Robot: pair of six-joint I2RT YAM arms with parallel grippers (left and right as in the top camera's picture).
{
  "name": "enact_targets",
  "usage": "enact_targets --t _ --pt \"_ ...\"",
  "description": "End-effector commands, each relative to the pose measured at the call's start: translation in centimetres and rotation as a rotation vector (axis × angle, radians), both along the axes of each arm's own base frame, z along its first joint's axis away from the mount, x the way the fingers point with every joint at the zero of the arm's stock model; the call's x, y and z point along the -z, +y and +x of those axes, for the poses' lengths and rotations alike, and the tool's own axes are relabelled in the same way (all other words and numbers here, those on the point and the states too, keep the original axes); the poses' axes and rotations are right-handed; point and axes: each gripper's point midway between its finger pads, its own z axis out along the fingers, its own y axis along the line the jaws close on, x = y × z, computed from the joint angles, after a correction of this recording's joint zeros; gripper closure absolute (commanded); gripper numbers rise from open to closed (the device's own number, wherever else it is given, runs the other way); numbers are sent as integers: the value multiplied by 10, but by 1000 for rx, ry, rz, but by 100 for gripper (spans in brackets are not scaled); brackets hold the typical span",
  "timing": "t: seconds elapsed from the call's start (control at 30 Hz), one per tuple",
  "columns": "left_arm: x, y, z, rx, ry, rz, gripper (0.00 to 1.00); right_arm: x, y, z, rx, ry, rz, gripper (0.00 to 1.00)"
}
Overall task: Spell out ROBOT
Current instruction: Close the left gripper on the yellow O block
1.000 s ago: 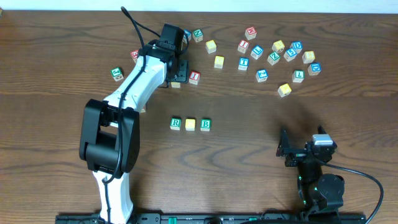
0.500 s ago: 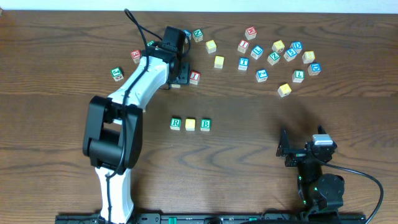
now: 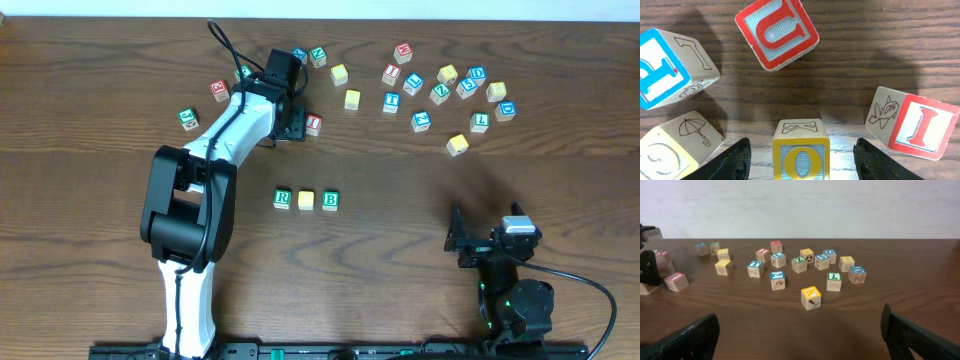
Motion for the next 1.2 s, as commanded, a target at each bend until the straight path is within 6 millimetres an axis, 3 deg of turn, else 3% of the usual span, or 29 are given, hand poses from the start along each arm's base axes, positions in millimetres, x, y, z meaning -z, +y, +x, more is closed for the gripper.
enact_targets --t 0.0,0.1,0.23,1.17 --pt "-8 -3 6 -2 -23 -10 35 1 0 0 3 5 12 1" --pt "-8 -3 7 -2 -24 -10 36 1 0 0 3 5 12 1" --pt "-7 -3 6 -3 -21 -10 44 1 0 0 3 5 12 1" --pt "-4 0 -2 -2 15 2 44 1 0 0 3 5 12 1"
